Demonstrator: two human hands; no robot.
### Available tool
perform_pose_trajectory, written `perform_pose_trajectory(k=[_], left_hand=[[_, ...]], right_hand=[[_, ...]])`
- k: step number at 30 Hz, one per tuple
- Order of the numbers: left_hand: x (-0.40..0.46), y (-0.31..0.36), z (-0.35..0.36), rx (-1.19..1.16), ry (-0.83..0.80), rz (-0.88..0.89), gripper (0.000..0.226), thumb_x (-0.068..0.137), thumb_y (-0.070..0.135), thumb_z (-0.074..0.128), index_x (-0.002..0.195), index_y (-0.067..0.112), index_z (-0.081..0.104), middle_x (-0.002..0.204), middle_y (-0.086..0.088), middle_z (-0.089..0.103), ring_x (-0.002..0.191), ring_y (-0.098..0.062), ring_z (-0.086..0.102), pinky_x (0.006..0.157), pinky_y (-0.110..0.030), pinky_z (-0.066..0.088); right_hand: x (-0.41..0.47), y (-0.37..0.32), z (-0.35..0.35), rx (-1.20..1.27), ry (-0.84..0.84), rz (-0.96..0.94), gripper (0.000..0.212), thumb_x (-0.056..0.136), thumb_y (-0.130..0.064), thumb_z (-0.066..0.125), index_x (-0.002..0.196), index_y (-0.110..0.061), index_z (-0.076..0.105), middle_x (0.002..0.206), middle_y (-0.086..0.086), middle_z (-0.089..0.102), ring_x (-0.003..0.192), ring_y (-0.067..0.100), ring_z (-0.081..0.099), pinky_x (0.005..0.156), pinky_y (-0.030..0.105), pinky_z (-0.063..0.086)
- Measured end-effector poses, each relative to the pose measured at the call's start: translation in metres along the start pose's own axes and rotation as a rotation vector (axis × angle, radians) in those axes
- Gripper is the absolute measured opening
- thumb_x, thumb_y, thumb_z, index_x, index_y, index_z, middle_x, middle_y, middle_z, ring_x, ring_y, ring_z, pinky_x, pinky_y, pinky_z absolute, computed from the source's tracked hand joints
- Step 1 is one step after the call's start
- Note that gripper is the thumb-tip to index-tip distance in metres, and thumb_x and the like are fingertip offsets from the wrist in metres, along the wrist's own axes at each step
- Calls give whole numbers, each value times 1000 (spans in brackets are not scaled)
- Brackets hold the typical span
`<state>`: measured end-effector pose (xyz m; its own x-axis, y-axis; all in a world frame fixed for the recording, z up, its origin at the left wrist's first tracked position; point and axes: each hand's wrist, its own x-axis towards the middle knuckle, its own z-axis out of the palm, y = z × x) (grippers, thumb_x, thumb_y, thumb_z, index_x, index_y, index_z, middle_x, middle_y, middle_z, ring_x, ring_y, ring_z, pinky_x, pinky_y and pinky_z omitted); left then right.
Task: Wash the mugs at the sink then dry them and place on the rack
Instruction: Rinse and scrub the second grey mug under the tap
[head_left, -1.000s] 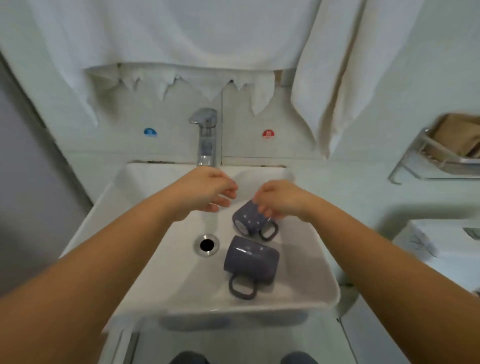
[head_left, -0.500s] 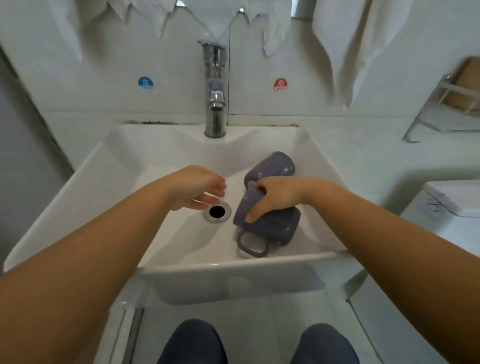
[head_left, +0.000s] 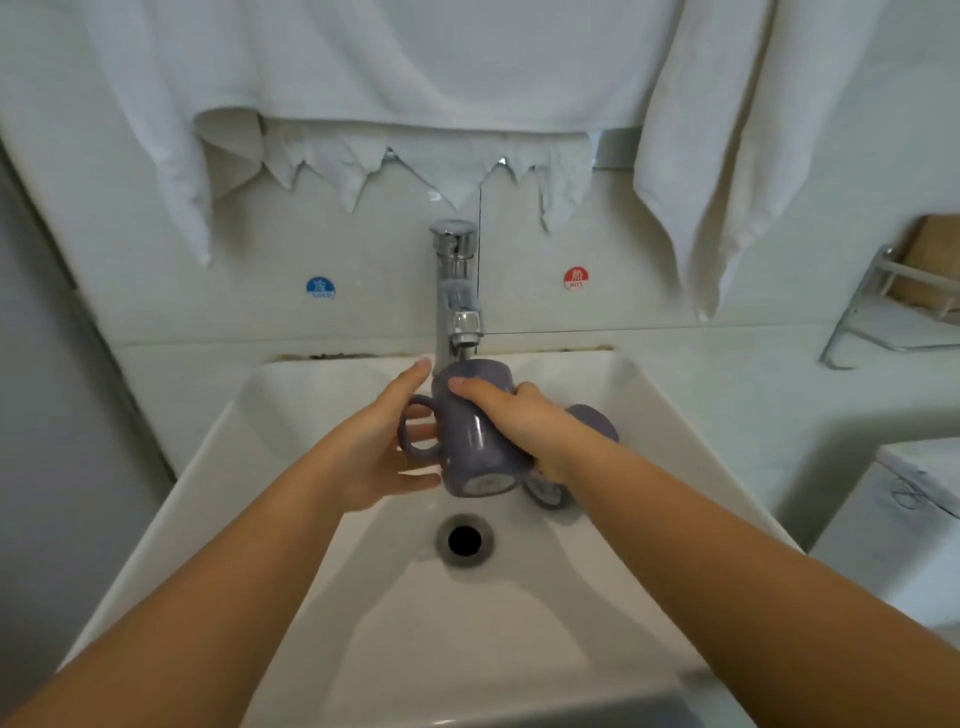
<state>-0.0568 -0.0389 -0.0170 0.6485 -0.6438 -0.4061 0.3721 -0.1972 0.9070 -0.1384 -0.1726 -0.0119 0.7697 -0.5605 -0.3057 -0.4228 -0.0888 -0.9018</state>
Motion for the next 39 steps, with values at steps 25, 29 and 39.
perform_pose_trajectory(k=[25, 29, 39], left_hand=[[8, -9, -16, -195, -69, 81, 53, 64, 29, 75, 111, 8, 65, 101, -14, 73, 82, -27, 71, 65, -39, 58], [9, -8, -13, -205, -93, 87, 54, 60, 30, 75, 109, 9, 66, 97, -12, 73, 81, -25, 71, 65, -39, 58], [8, -8, -12, -185, -101, 91, 51, 61, 31, 74, 107, 9, 67, 95, -10, 72, 76, -23, 70, 61, -34, 58]], right_hand=[[19, -121, -30, -742, 348, -847, 32, 98, -29, 49, 120, -12, 66, 121, 8, 66, 109, 25, 59, 96, 39, 44], [22, -127, -34, -741, 322, -851, 31, 97, -27, 50, 109, -4, 67, 108, 17, 68, 99, 32, 62, 90, 45, 47], [25, -137, -39, -748, 264, -821, 29, 97, -34, 53, 103, -12, 71, 96, 16, 68, 91, 29, 62, 83, 37, 48]])
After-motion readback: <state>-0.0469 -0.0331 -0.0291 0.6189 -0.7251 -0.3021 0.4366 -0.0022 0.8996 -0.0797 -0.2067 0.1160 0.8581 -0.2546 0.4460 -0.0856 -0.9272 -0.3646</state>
